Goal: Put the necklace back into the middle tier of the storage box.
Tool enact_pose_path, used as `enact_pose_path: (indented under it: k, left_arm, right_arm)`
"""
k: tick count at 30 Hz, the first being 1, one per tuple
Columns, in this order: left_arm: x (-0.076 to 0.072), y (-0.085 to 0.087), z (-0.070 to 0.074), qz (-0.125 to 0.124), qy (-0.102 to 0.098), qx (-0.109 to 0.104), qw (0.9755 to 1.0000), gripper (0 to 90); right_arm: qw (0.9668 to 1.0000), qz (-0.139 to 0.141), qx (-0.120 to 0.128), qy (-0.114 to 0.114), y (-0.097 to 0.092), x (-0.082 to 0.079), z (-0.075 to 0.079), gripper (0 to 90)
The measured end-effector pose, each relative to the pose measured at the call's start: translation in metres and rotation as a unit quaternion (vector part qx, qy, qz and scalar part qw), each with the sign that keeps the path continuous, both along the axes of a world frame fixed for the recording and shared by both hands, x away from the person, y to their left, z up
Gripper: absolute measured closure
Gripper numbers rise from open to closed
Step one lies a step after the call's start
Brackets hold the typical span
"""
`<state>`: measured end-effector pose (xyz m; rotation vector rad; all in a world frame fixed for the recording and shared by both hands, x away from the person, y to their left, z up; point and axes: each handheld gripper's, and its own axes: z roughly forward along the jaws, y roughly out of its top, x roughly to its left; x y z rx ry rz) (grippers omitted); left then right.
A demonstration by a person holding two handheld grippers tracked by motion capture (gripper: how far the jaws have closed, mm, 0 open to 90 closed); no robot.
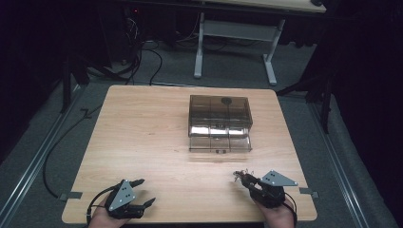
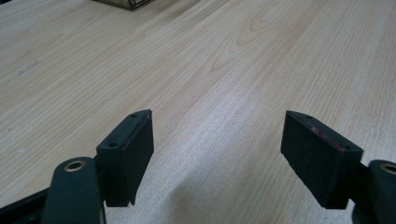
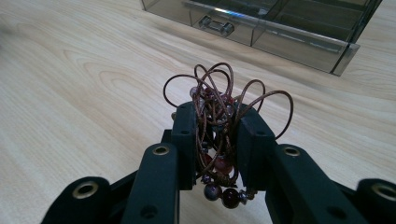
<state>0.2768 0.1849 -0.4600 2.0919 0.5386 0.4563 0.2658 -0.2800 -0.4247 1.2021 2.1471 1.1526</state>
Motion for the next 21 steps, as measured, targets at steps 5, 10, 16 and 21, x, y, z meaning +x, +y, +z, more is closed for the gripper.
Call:
enact_pose_path:
  k: [5,10,16,21]
  left_arm:
    - [0.000,0.000,0.000,0.000,0.000,0.001,1.0000,26.0]
    - [0.000,0.000,0.000,0.000,0.000,0.001,1.0000,26.0]
    - [0.000,0.000,0.000,0.000,0.000,0.001,1.0000,26.0]
    - [0.000,0.000,0.000,0.000,0.001,0.001,1.0000,26.1]
  right_arm:
    - [0.9999,0.007,-0.009,0.010,0.003,0.000,-0.004,72.1]
    - [0.9997,0.009,-0.013,0.019,0.009,0.008,-0.011,72.0]
    - [0.9981,0.018,-0.041,0.043,0.024,0.023,-0.025,72.0]
    - [0.9974,0.016,-0.050,0.049,0.024,0.021,-0.027,71.8]
